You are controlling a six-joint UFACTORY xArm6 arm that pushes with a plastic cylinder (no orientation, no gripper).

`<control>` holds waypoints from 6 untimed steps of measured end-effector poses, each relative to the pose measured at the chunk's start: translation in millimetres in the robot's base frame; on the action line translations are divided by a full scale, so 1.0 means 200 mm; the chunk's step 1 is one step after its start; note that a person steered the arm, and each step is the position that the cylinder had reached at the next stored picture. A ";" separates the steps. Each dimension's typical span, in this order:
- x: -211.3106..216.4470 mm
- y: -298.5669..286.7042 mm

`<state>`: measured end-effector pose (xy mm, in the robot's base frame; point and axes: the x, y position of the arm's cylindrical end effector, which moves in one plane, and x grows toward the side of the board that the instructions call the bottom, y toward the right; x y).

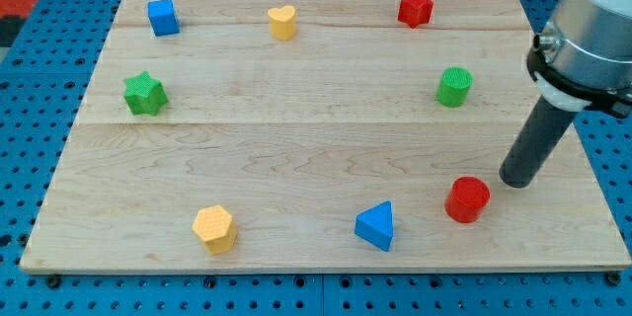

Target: Move the red circle down a bit

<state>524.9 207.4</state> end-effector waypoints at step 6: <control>0.14 -0.44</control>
